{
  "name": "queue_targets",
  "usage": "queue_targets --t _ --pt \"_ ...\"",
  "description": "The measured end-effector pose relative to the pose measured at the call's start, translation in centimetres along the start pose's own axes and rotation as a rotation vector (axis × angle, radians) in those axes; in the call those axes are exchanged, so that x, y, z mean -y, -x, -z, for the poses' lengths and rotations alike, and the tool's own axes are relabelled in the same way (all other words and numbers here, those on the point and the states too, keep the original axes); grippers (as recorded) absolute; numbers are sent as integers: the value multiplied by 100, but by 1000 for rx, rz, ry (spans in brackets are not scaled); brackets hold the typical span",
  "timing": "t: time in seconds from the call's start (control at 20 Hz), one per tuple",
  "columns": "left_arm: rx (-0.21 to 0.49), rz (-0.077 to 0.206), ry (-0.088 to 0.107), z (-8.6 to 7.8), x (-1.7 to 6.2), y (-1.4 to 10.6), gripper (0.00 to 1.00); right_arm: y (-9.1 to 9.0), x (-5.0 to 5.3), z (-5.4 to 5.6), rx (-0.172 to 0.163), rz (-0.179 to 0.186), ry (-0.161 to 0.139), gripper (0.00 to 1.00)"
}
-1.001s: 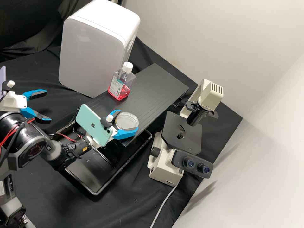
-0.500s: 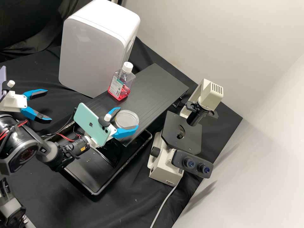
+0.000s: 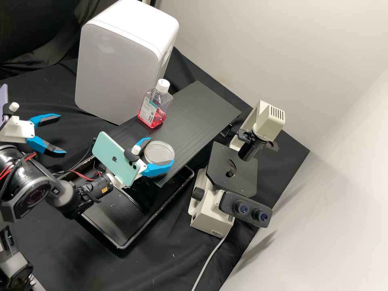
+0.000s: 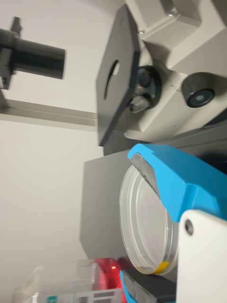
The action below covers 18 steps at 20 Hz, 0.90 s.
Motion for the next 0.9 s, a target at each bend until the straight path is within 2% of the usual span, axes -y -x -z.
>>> queue_targets --t 0.4,0.45,0.9 --pt "1 0 0 -6 2 2 100 32 50 -51 21 23 4 0" --pt "1 0 0 -6 2 2 100 36 51 -52 21 23 4 100" --pt "1 0 0 -6 2 2 100 32 64 -64 24 26 5 100"
